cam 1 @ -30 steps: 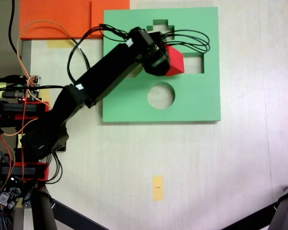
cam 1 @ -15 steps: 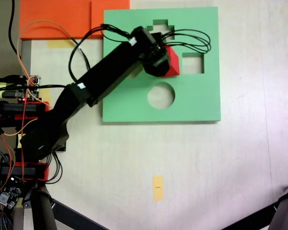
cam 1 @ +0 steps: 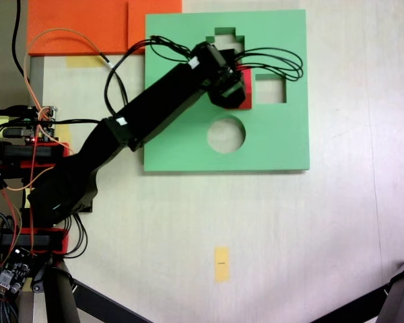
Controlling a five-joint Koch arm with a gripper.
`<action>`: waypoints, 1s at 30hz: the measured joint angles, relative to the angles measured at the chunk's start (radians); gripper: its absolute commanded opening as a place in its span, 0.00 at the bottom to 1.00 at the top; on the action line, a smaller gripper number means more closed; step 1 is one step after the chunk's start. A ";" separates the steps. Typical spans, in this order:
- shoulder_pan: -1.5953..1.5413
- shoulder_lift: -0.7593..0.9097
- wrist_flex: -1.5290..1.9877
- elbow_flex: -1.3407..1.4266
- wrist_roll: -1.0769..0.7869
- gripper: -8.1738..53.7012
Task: Put the square block into the corresponding hole
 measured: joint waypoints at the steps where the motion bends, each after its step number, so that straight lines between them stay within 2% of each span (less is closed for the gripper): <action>1: 0.008 -0.005 -0.005 0.000 -0.003 0.48; 7: 0.018 -0.011 -0.049 0.000 -0.020 0.48; 11: 0.021 -0.032 -0.115 -0.017 -0.029 0.52; 30: 0.048 -0.094 -0.324 -0.023 -0.117 0.52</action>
